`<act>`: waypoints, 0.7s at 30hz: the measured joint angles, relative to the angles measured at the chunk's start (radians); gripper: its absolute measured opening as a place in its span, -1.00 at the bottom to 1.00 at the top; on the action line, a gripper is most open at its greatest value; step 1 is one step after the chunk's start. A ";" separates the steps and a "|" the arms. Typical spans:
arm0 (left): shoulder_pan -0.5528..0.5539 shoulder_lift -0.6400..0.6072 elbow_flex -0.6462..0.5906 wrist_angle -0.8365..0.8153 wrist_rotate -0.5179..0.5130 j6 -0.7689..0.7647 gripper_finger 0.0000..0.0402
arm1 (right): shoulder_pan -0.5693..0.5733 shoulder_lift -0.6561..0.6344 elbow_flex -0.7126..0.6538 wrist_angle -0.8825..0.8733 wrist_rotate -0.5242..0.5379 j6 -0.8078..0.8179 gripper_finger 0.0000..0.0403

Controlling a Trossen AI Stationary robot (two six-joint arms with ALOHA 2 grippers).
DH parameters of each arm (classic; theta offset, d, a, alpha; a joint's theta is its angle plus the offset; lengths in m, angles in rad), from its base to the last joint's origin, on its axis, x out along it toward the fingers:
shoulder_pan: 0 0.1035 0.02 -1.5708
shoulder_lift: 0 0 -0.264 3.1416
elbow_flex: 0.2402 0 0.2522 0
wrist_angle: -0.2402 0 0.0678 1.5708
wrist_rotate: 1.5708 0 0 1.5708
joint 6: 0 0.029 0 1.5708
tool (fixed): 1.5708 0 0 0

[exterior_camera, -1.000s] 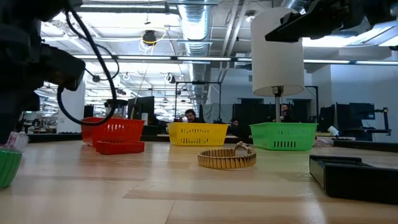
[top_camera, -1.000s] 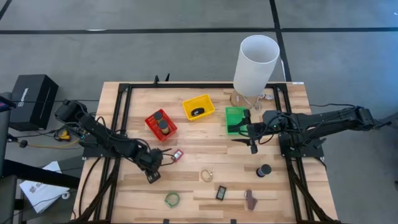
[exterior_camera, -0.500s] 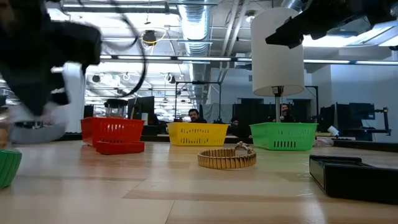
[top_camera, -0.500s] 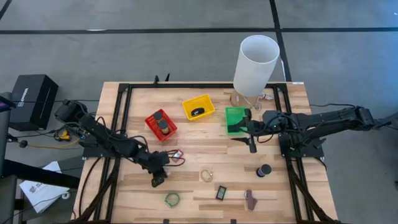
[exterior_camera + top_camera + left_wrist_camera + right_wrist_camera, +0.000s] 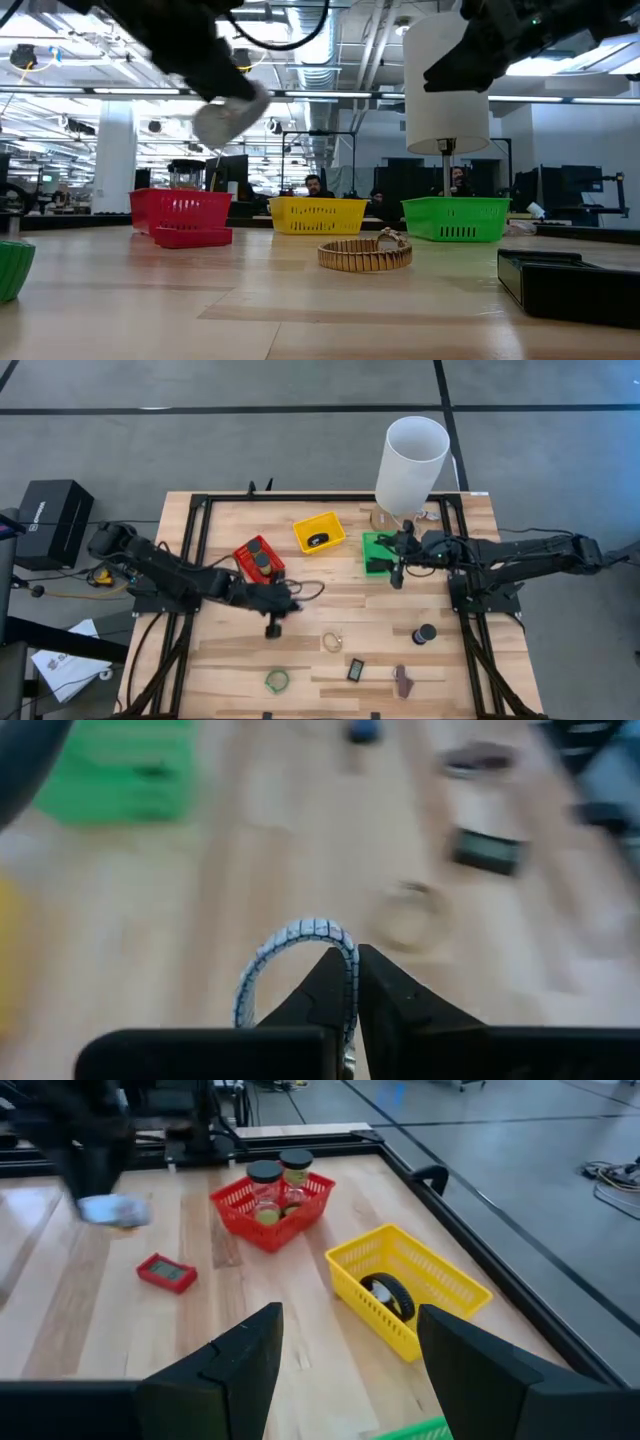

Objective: Pick & Place Office items
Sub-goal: Put the pale blue watch into the yellow basket

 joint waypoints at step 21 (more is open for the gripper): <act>0.459 0.177 0.005 0.579 0.012 0.420 -0.95 | -0.008 0.000 0.000 0.000 -0.002 0.000 0.11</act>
